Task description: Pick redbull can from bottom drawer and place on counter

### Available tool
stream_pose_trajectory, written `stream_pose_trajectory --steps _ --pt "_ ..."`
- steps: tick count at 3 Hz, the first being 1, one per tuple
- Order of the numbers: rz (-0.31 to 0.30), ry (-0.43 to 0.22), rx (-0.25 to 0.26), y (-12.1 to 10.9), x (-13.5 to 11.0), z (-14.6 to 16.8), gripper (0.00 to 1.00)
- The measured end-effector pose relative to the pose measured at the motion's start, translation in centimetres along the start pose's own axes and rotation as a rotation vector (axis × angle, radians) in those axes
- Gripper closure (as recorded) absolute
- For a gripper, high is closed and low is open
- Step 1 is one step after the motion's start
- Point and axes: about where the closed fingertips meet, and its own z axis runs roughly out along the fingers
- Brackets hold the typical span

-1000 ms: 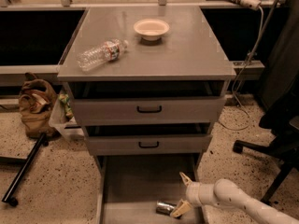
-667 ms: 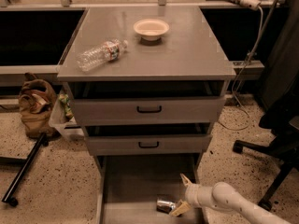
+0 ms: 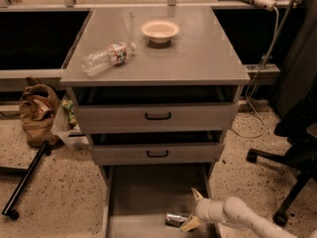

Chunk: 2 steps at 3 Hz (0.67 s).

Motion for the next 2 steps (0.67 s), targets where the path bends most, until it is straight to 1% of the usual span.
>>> stream_pose_trajectory --steps 2 --pt "0.026 0.028 -0.040 0.7 2.1 2.8 0.00"
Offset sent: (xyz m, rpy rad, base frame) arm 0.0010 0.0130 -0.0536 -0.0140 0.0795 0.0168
